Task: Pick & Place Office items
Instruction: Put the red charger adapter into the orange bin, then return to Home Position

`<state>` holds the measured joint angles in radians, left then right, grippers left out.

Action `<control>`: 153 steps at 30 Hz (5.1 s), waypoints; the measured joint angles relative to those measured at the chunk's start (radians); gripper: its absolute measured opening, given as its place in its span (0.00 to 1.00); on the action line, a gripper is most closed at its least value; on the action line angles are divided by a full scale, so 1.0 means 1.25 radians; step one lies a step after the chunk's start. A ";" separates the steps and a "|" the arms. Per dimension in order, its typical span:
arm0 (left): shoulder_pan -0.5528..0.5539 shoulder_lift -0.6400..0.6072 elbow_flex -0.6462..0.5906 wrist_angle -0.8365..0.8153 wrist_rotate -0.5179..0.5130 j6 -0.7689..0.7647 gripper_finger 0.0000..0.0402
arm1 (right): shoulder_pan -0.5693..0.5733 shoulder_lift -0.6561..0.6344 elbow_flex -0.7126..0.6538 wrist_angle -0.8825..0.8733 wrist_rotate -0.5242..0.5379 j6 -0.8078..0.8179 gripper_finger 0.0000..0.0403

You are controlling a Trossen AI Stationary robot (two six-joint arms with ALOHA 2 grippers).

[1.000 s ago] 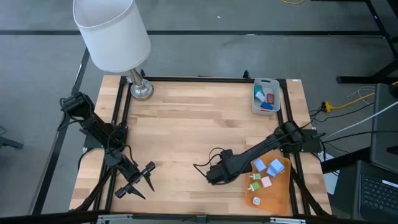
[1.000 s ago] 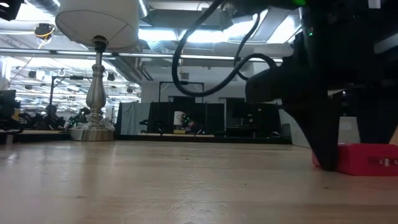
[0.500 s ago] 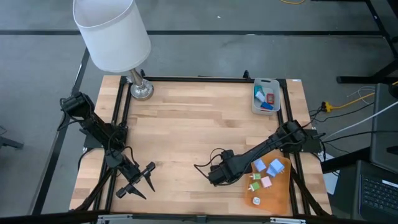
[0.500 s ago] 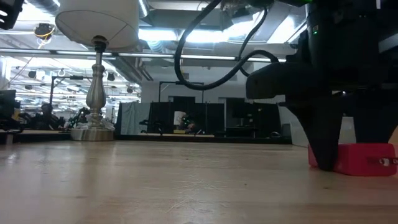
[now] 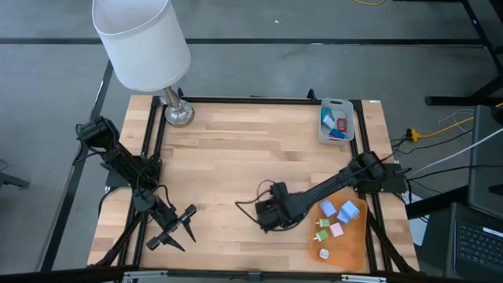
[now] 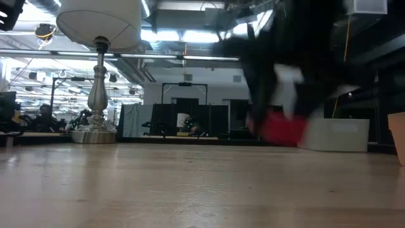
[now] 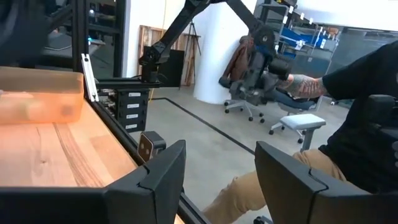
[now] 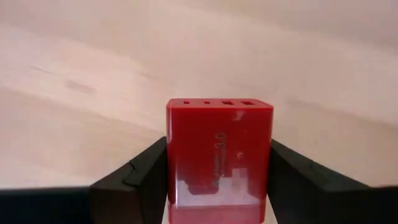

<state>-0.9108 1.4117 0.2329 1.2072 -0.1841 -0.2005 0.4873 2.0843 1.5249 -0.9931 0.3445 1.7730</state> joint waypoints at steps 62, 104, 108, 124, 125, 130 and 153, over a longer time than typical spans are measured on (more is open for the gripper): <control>0.002 -0.002 0.000 0.069 0.055 0.020 0.45 | 0.391 -0.118 0.058 -0.222 0.113 0.266 0.86; 0.422 -0.280 -0.089 -0.105 0.754 0.017 0.45 | 0.381 -0.537 -0.639 1.364 0.155 -1.425 0.86; 0.531 -0.366 -0.140 -0.101 0.853 -0.016 0.45 | 0.376 -0.587 -0.759 1.464 0.185 -1.445 0.86; 0.907 -0.713 -0.179 -0.291 1.113 -0.151 0.45 | 0.401 -0.727 -1.055 1.681 0.238 -1.460 0.86; 0.924 -0.724 -0.179 -0.313 1.107 -0.140 0.45 | 0.401 -0.726 -1.076 1.714 0.229 -1.458 0.86; 0.996 -0.770 -0.179 -0.401 1.080 -0.065 0.45 | 0.400 -0.725 -1.119 1.771 0.182 -1.469 0.86; 1.386 -1.040 -0.179 -0.464 1.247 -0.234 0.45 | 0.401 -0.731 -1.209 1.779 0.107 -1.374 0.86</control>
<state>0.8220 0.1122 0.0086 0.6273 1.3746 -0.4930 0.9886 1.1702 0.0139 1.2301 0.4777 0.0552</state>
